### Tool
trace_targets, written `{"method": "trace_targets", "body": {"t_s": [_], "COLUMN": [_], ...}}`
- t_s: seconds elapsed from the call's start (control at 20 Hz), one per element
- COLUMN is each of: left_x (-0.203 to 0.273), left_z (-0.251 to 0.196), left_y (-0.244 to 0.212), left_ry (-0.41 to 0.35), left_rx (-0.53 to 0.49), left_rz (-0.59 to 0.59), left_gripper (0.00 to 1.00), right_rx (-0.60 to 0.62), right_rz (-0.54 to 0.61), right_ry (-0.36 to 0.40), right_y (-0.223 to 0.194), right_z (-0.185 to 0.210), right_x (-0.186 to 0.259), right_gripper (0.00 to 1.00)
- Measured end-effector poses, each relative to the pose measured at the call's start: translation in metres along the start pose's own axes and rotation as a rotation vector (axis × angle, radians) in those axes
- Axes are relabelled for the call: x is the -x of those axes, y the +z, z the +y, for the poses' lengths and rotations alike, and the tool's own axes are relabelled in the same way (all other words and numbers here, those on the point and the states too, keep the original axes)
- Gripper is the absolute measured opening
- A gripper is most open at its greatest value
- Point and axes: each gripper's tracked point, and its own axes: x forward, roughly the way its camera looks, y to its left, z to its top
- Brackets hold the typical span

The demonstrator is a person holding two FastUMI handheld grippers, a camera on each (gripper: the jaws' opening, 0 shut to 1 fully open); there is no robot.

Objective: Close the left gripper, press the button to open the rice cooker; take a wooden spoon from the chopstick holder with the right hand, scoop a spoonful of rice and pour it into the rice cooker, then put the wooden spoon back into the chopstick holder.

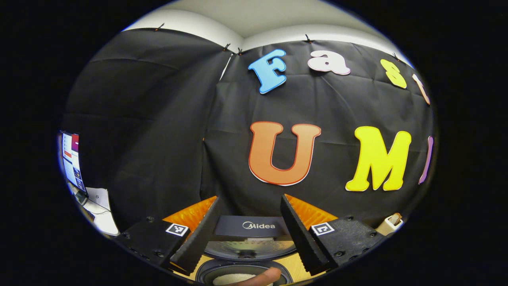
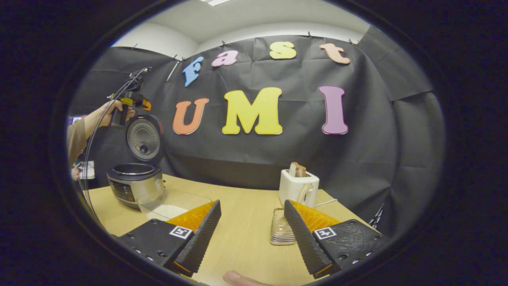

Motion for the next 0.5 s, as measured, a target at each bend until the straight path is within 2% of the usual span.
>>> {"method": "trace_targets", "body": {"t_s": [0.05, 0.15, 0.2, 0.3, 0.5], "left_x": [-0.003, -0.003, -0.003, 0.003, 0.029], "left_z": [0.001, 0.003, 0.002, 0.0, -0.002], "left_y": [-0.003, -0.004, -0.003, -0.006, -0.015], "left_ry": [0.009, 0.007, 0.0, -0.01, -0.02], "left_rx": [-0.036, -0.095, -0.09, -0.087, -0.102], "left_rz": [0.009, 0.003, -0.001, 0.022, 0.062], "left_gripper": [0.96, 0.97, 0.98, 1.0, 0.98], "right_rx": [-0.009, -0.02, -0.018, -0.016, -0.011], "right_rz": [-0.001, -0.008, -0.01, -0.011, -0.028], "right_ry": [0.007, 0.014, 0.017, 0.022, 0.024], "right_y": [-0.001, -0.003, -0.004, -0.006, -0.003], "right_z": [0.001, 0.0, 0.0, 0.002, 0.004], "right_x": [-0.001, 0.0, 0.0, 0.002, 0.015], "right_gripper": [0.97, 0.98, 0.95, 0.97, 0.95]}}
